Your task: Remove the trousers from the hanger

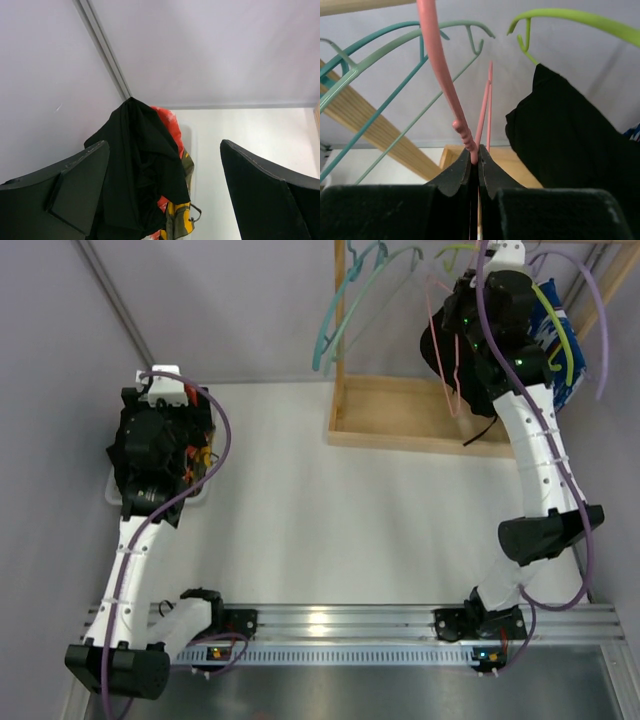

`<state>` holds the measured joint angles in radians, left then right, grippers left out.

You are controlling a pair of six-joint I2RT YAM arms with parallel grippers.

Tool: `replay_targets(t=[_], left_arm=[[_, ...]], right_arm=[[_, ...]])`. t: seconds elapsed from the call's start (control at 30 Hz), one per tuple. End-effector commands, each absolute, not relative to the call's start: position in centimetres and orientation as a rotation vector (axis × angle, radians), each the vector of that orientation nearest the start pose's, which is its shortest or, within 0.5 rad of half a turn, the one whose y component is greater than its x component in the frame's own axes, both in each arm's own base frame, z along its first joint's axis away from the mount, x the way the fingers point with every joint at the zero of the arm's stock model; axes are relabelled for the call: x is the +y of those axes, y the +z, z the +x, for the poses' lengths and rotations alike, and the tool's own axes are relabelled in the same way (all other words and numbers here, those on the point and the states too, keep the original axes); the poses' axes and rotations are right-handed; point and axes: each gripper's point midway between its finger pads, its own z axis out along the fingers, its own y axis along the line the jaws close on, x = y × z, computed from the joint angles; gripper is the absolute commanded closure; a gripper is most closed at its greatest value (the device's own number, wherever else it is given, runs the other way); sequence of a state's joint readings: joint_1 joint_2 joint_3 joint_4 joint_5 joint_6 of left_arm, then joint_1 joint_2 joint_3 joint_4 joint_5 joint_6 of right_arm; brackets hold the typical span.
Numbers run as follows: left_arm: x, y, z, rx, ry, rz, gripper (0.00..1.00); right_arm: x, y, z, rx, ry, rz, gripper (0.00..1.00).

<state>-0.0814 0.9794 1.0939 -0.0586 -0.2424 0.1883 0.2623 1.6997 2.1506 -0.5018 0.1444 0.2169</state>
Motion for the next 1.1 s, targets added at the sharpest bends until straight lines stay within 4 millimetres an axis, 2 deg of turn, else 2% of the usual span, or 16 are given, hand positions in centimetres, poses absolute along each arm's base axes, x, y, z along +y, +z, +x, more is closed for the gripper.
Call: replay_targets(t=[0.0, 0.1, 0.13, 0.23, 0.4, 0.53, 0.7, 0.8, 1.07], left_arm=[[2.0, 42.2, 34.5, 1.451, 0.254, -0.009, 0.01], [1.6, 42.0, 34.5, 1.457, 0.233, -0.005, 0.01], [1.4, 41.8, 34.5, 1.461, 0.223, 0.002, 0.01], [0.7, 41.6, 34.3, 1.467, 0.203, 0.024, 0.01], [0.1, 41.7, 33.9, 1.469, 0.193, 0.048, 0.01], [0.1, 41.6, 33.7, 1.471, 0.196, 0.054, 0.01], [0.1, 41.3, 33.5, 1.480, 0.192, 0.049, 0.02], [-0.1, 41.0, 33.8, 1.489, 0.181, 0.049, 0.01], [-0.3, 41.2, 34.0, 1.490, 0.170, 0.043, 0.01]], right_arm=[[10.8, 52.5, 48.2, 1.499, 0.143, 0.025, 1.00], [11.0, 52.3, 49.2, 1.484, 0.094, 0.003, 1.00], [11.0, 52.9, 49.5, 1.460, 0.091, 0.010, 1.00], [11.3, 53.0, 50.3, 1.439, 0.091, 0.012, 1.00], [11.1, 52.2, 52.3, 1.425, 0.059, 0.032, 1.00], [11.4, 52.1, 53.0, 1.407, 0.064, 0.043, 1.00], [11.3, 54.3, 52.9, 1.340, 0.072, 0.051, 1.00], [11.0, 54.6, 53.2, 1.330, 0.036, 0.036, 1.00], [11.7, 52.7, 55.0, 1.359, 0.024, 0.008, 1.00]])
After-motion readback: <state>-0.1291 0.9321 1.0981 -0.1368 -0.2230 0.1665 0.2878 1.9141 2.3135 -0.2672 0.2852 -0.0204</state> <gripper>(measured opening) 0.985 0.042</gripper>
